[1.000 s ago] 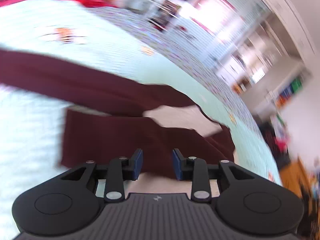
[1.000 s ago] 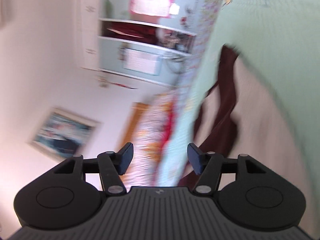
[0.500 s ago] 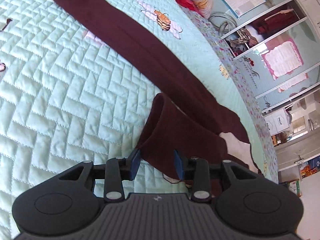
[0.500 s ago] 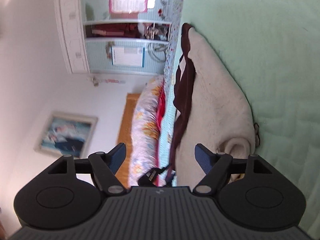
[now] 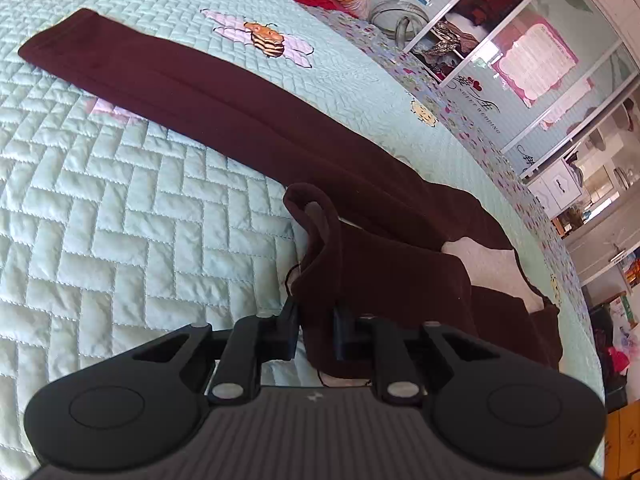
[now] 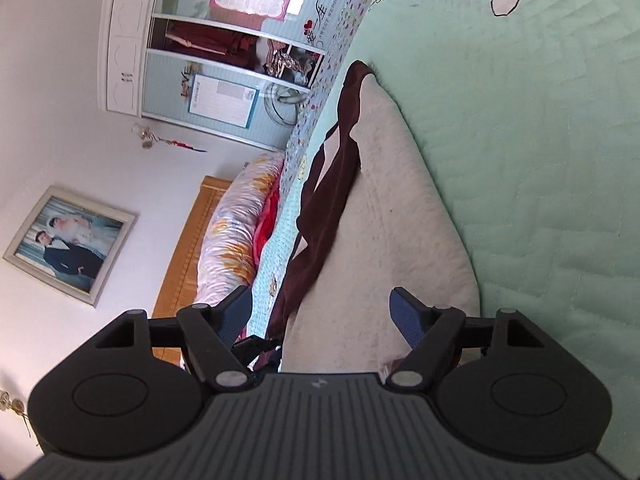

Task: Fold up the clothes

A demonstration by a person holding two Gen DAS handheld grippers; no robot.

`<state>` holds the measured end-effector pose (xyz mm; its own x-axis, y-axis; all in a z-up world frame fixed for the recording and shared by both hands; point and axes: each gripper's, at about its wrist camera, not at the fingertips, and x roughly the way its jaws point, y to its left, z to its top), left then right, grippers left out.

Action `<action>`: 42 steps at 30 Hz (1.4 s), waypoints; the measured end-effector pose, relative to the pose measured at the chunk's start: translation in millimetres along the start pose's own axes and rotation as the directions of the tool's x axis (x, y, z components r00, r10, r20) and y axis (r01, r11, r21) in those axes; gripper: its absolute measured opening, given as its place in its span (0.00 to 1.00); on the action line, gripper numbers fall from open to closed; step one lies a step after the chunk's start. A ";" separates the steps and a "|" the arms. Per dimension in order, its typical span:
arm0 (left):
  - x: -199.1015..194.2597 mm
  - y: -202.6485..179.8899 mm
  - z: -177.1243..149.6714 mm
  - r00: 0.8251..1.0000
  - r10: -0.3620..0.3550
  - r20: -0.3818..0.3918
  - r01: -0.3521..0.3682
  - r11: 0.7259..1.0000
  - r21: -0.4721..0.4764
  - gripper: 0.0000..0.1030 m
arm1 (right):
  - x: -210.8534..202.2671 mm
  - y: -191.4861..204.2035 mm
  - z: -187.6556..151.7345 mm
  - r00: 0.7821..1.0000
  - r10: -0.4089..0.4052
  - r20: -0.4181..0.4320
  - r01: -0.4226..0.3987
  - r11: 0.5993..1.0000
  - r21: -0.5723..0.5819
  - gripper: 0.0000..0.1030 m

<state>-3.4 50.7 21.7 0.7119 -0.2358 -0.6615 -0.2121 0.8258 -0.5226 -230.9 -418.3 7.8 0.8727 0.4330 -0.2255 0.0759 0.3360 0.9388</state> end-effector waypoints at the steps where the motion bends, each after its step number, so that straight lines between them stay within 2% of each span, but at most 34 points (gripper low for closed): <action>1: 0.3 -0.3 -0.6 1.000 0.001 0.001 -0.001 1.000 0.011 0.16 | -0.6 2.1 -1.7 1.000 -0.006 -0.007 0.006 1.000 -0.017 0.76; 3: 0.8 1.9 -0.8 1.000 -0.003 0.000 0.003 1.000 0.008 0.16 | -0.8 4.7 -5.8 1.000 0.011 -0.028 -0.012 1.000 -0.028 0.76; 7: 0.3 5.6 0.2 1.000 -0.006 0.000 0.006 0.999 -0.043 0.20 | 1.6 -3.8 -12.0 0.995 0.092 -0.035 -0.090 0.995 0.047 0.75; 8: 0.8 5.0 0.4 1.000 -0.006 -0.003 0.006 0.999 -0.047 0.23 | 5.1 -6.9 -13.0 0.996 0.071 -0.046 -0.068 0.996 0.053 0.75; 9: 1.2 4.4 0.6 1.000 -0.007 -0.005 0.006 0.999 -0.052 0.26 | 11.4 -11.5 -14.1 0.997 0.010 -0.082 -0.007 0.999 0.039 0.73; 10: 1.6 2.7 0.8 1.000 -0.003 -0.007 0.002 0.999 -0.048 0.27 | 15.5 -14.5 -15.5 0.992 -0.056 -0.110 0.057 0.998 0.014 0.49; 11: 1.6 0.1 1.6 1.000 0.000 -0.007 0.000 0.999 -0.044 0.31 | 15.9 -15.5 -17.0 0.987 -0.114 -0.116 0.113 0.993 -0.015 0.30; 12: 1.6 -2.4 2.4 1.000 0.003 -0.007 -0.003 0.999 -0.040 0.37 | 15.8 -17.0 -17.4 0.984 -0.135 -0.120 0.134 0.991 -0.019 0.30; 15: 3.0 -7.8 1.7 1.000 0.012 -0.005 -0.012 1.000 -0.023 0.41 | 8.3 -17.8 -14.6 0.988 -0.089 -0.122 0.095 0.995 0.040 0.39; 17: 4.2 -9.9 -0.7 1.000 0.022 -0.001 -0.022 1.000 -0.004 0.41 | 1.9 -8.9 -15.7 0.988 -0.073 -0.137 0.075 0.997 0.004 0.59; 19: 4.8 -12.4 -2.8 1.000 0.029 0.003 -0.030 0.999 0.026 0.41 | -3.4 3.4 -19.9 0.982 -0.105 -0.155 0.095 0.993 -0.074 0.66; 25: 6.4 -14.2 -3.0 0.999 0.038 -0.001 -0.038 0.998 0.047 0.42 | -14.3 19.2 -44.3 0.954 -0.236 -0.186 0.189 0.952 -0.243 0.66; 27: 7.3 -14.3 -2.2 0.999 0.038 -0.004 -0.037 0.998 0.050 0.42 | -14.0 26.2 -58.9 0.938 -0.296 -0.183 0.213 0.904 -0.370 0.65; 28: 7.7 -14.5 -1.9 0.999 0.038 -0.006 -0.037 0.998 0.051 0.42 | -12.7 31.3 -66.5 0.925 -0.335 -0.177 0.229 0.866 -0.444 0.62; 30: 8.4 -14.7 -1.3 0.999 0.037 -0.008 -0.037 0.998 0.053 0.42 | -8.4 43.4 -81.8 0.891 -0.427 -0.153 0.262 0.760 -0.595 0.52; 31: 8.5 -14.8 -1.4 0.999 0.038 -0.008 -0.037 0.998 0.053 0.42 | -5.7 49.3 -89.7 0.873 -0.468 -0.136 0.268 0.694 -0.669 0.44; 33: 9.1 -15.5 -1.6 0.999 0.040 -0.007 -0.040 0.998 0.058 0.42 | -0.9 59.2 -105.2 0.841 -0.532 -0.099 0.257 0.553 -0.793 0.38; 35: 9.6 -16.5 -2.0 0.999 0.044 -0.006 -0.043 0.997 0.064 0.42 | -0.1 62.2 -112.9 0.828 -0.554 -0.083 0.239 0.483 -0.843 0.30; 37: 9.9 -17.3 -2.6 0.999 0.043 -0.003 -0.043 0.997 0.070 0.43 | -0.1 62.0 -114.6 0.823 -0.564 -0.069 0.234 0.446 -0.864 0.27; 38: 10.0 -17.7 -2.9 0.999 0.044 -0.002 -0.043 0.996 0.073 0.43 | 0.0 61.1 -113.5 0.822 -0.565 -0.070 0.234 0.448 -0.863 0.27; 40: 10.2 -18.3 -3.3 0.999 0.044 0.000 -0.044 0.996 0.078 0.44 | 0.9 59.9 -110.3 0.818 -0.569 -0.082 0.243 0.470 -0.848 0.27; 42: 10.6 -18.6 -3.3 0.999 0.044 0.000 -0.044 0.996 0.080 0.44 | 1.6 62.3 -106.0 0.824 -0.561 -0.081 0.272 0.517 -0.812 0.28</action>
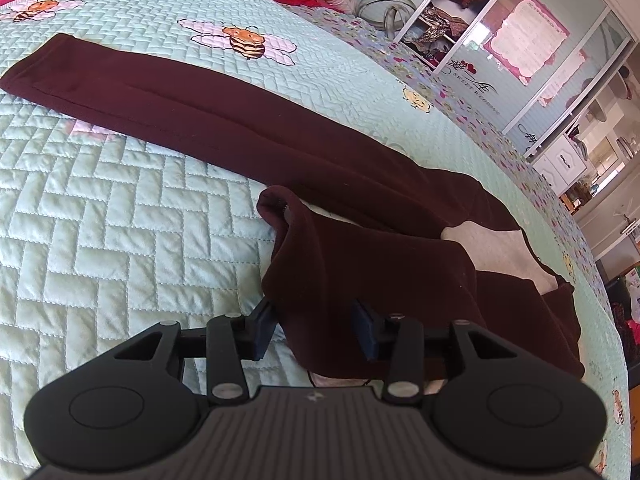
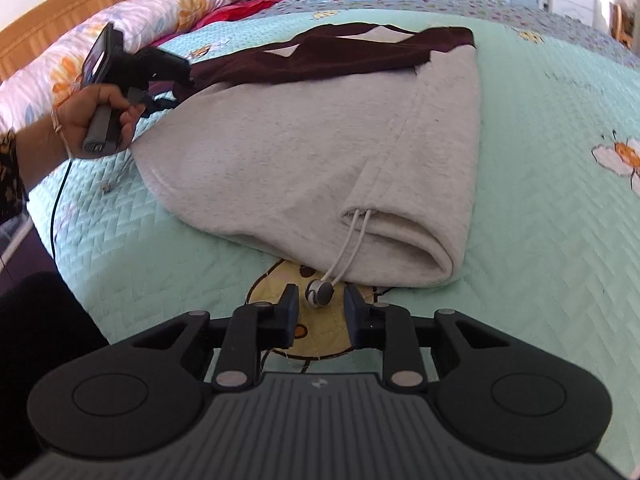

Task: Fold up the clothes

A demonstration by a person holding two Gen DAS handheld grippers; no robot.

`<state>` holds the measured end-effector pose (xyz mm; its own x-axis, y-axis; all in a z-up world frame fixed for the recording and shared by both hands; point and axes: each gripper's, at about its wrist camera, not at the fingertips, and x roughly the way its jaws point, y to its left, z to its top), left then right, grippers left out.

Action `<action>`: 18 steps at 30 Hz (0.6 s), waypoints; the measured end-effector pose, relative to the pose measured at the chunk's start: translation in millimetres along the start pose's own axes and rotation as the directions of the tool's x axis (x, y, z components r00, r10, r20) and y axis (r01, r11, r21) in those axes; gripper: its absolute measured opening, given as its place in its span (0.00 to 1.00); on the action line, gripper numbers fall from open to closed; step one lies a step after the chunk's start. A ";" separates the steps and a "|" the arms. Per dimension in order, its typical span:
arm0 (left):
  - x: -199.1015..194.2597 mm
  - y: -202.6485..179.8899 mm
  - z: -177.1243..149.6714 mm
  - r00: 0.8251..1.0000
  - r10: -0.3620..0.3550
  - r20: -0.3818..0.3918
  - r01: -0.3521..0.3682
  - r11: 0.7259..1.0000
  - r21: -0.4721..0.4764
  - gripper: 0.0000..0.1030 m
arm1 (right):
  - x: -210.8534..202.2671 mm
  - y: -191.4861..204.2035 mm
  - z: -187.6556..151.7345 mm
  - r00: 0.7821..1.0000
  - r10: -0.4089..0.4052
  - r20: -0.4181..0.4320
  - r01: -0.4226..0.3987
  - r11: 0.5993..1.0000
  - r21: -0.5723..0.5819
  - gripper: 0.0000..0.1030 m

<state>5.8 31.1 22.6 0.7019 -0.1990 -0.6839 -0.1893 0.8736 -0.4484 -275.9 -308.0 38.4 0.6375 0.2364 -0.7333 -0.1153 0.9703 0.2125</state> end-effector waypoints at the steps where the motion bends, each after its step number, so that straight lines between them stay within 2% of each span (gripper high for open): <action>1: 0.1 0.0 0.1 1.000 0.000 0.000 0.000 1.000 0.000 0.44 | 0.1 -2.5 1.0 1.000 0.005 0.006 -0.005 0.999 0.035 0.29; 6: -0.2 0.3 0.0 1.000 -0.003 -0.001 0.003 1.000 -0.001 0.45 | 3.3 -4.0 2.2 1.000 0.017 0.006 -0.017 0.998 0.063 0.27; 7: -0.2 0.7 0.4 1.000 -0.005 -0.002 0.005 1.000 -0.003 0.46 | 2.8 -4.7 1.9 1.000 0.019 0.003 -0.019 0.998 0.059 0.20; 9: 0.0 1.8 1.2 1.000 -0.009 -0.006 0.009 1.000 -0.010 0.46 | 0.3 -5.5 0.8 1.000 0.017 -0.006 -0.017 0.999 0.049 0.16; 18: -0.4 4.2 2.6 1.000 -0.028 -0.008 0.028 0.999 -0.032 0.47 | 2.8 3.5 -4.3 0.999 0.006 -0.040 -0.008 0.999 -0.037 0.15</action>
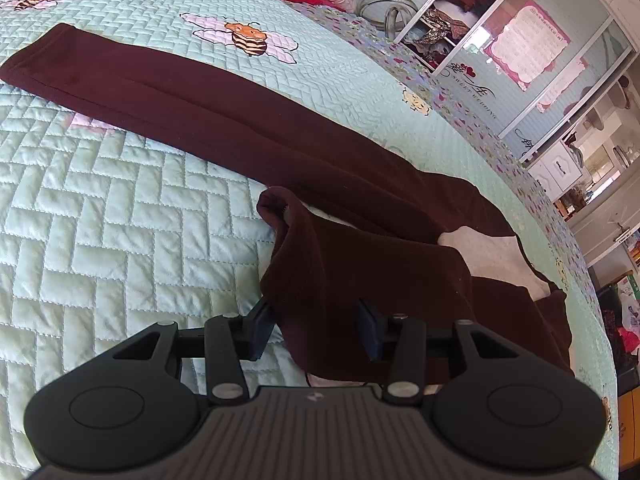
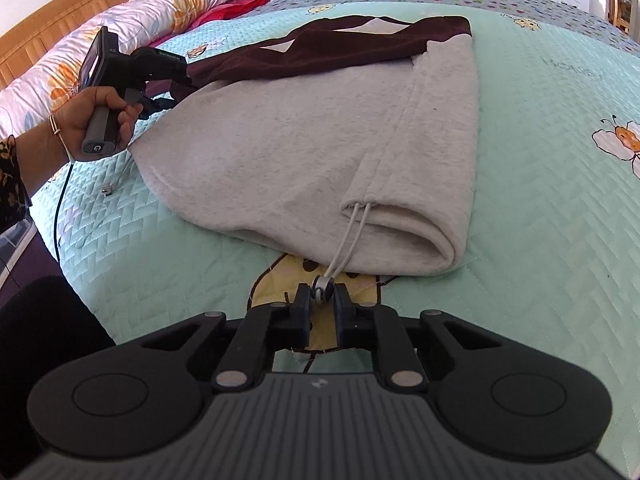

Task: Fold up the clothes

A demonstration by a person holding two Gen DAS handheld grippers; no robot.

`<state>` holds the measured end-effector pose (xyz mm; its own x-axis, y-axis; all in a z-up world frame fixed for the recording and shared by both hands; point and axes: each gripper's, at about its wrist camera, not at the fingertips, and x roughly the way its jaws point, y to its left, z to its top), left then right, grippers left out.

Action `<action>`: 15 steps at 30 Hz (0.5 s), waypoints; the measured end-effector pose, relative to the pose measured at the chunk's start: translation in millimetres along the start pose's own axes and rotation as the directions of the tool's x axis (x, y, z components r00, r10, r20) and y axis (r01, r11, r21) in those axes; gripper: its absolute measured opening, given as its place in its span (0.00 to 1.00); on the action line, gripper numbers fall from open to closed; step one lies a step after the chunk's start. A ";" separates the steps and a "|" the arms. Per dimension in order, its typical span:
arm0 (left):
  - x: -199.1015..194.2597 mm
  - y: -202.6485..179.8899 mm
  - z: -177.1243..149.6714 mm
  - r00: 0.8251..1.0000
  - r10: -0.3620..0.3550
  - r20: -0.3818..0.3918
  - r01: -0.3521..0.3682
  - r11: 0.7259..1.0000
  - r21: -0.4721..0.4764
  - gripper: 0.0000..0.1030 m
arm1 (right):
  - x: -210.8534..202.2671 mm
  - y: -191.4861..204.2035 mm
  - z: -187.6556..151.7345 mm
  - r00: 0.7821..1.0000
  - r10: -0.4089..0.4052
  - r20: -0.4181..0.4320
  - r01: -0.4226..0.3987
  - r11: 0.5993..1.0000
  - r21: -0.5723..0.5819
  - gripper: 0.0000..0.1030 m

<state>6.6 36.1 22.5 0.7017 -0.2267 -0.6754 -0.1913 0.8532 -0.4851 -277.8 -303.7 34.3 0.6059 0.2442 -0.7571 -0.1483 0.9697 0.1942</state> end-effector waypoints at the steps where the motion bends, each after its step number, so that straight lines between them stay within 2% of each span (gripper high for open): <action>1: -0.1 0.6 -0.1 1.000 -0.006 0.001 0.006 1.000 -0.001 0.47 | 0.0 0.1 0.4 1.000 0.001 -0.002 -0.001 1.000 -0.008 0.15; 6: 0.3 1.6 -0.9 1.000 -0.029 0.010 0.029 1.000 0.001 0.55 | -2.1 -7.7 -0.7 0.999 0.035 0.017 -0.035 0.999 0.022 0.16; 10: 1.6 -1.1 -0.8 1.000 -0.023 0.018 0.023 1.000 0.011 0.55 | -0.8 -7.6 0.9 0.999 0.030 0.025 -0.032 0.998 0.048 0.17; 11: 2.0 -1.7 -0.5 1.000 -0.002 0.021 0.002 1.000 0.017 0.49 | -0.8 -6.6 2.0 0.999 0.024 0.026 -0.026 0.998 0.054 0.18; 12: 2.3 -2.4 -0.2 1.000 0.019 0.025 -0.020 1.000 0.023 0.32 | -0.8 -5.0 2.8 0.999 0.015 0.028 -0.017 0.998 0.055 0.18; 13: 2.7 -3.0 0.1 0.999 0.041 0.028 -0.041 0.999 0.028 0.23 | -1.3 -2.7 3.5 0.999 0.000 0.032 -0.002 0.999 0.049 0.20; 15: 3.5 1.1 0.8 1.000 0.018 0.024 -0.018 1.000 0.023 0.16 | -3.1 2.7 4.8 0.999 -0.029 0.040 0.028 0.999 0.028 0.22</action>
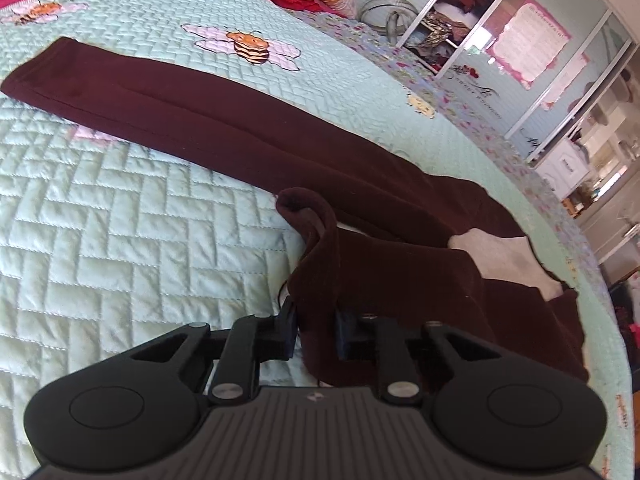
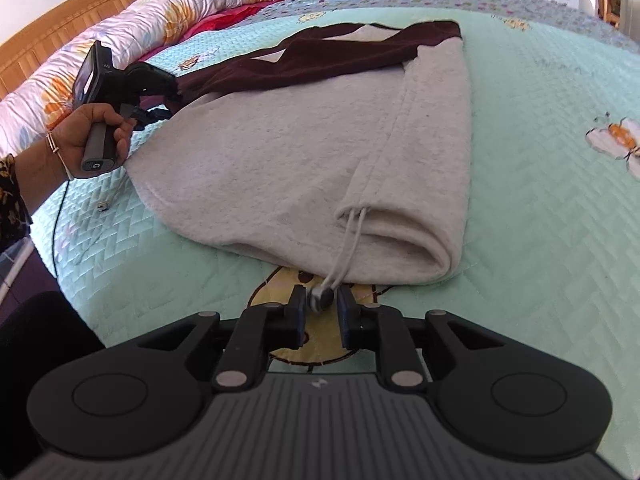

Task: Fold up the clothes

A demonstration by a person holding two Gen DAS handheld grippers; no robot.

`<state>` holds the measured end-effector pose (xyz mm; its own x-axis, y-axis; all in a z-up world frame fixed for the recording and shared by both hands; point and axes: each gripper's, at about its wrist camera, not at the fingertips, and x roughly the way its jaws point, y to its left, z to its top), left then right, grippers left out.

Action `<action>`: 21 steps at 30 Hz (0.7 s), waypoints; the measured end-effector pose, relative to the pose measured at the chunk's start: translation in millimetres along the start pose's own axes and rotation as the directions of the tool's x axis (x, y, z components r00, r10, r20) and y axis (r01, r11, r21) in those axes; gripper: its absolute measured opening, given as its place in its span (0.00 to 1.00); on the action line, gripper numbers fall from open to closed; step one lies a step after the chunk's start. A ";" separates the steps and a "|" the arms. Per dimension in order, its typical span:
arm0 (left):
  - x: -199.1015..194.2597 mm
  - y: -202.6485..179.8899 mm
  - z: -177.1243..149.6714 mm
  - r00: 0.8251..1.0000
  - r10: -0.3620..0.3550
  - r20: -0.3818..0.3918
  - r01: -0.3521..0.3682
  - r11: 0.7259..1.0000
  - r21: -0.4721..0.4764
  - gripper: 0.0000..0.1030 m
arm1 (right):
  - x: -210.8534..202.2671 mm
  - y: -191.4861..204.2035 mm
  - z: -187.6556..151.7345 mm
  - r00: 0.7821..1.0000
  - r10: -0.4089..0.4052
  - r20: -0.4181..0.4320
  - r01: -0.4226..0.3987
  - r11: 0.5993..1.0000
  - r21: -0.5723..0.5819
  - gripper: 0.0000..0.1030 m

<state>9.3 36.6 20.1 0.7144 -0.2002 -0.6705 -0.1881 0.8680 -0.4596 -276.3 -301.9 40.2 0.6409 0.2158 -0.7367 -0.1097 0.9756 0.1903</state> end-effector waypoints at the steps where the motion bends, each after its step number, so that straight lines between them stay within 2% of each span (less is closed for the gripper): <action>1: -1.7 0.9 -0.1 1.000 -0.007 0.002 0.007 1.000 0.003 0.16 | -1.5 1.7 0.3 1.000 -0.005 0.003 0.005 1.000 -0.010 0.23; 5: -9.7 -0.7 -2.2 1.000 -0.014 0.011 0.013 0.999 0.044 0.15 | -14.7 1.2 2.4 0.999 -0.020 0.043 0.022 0.999 -0.039 0.23; 9: -6.1 -0.4 -2.7 1.000 -0.003 -0.002 0.003 0.999 0.047 0.15 | -25.3 10.1 14.0 0.985 -0.124 0.124 0.146 0.970 -0.193 0.23; 13: -5.5 -3.1 -5.2 1.000 0.012 0.004 -0.012 0.999 0.044 0.17 | -4.0 29.8 14.7 0.965 -0.205 0.163 0.257 0.865 -0.430 0.31; 16: -4.8 -3.5 -5.5 1.000 0.015 0.000 -0.015 0.999 0.036 0.19 | 14.8 43.3 9.2 0.952 -0.253 0.174 0.307 0.776 -0.551 0.44; 19: -3.7 -2.6 -4.2 1.000 0.012 -0.007 -0.012 1.000 0.023 0.21 | 26.0 50.4 3.0 0.940 -0.283 0.191 0.337 0.683 -0.648 0.46; 21: -3.0 -3.4 -3.7 1.000 0.014 -0.009 -0.014 1.000 0.020 0.23 | 28.1 50.4 0.8 0.932 -0.302 0.201 0.354 0.635 -0.687 0.48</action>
<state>5.3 32.6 21.5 0.7053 -0.1923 -0.6824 -0.1844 0.8796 -0.4384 -263.2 -246.7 29.7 0.7830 -0.1023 -0.6135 -0.3643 0.7240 -0.5857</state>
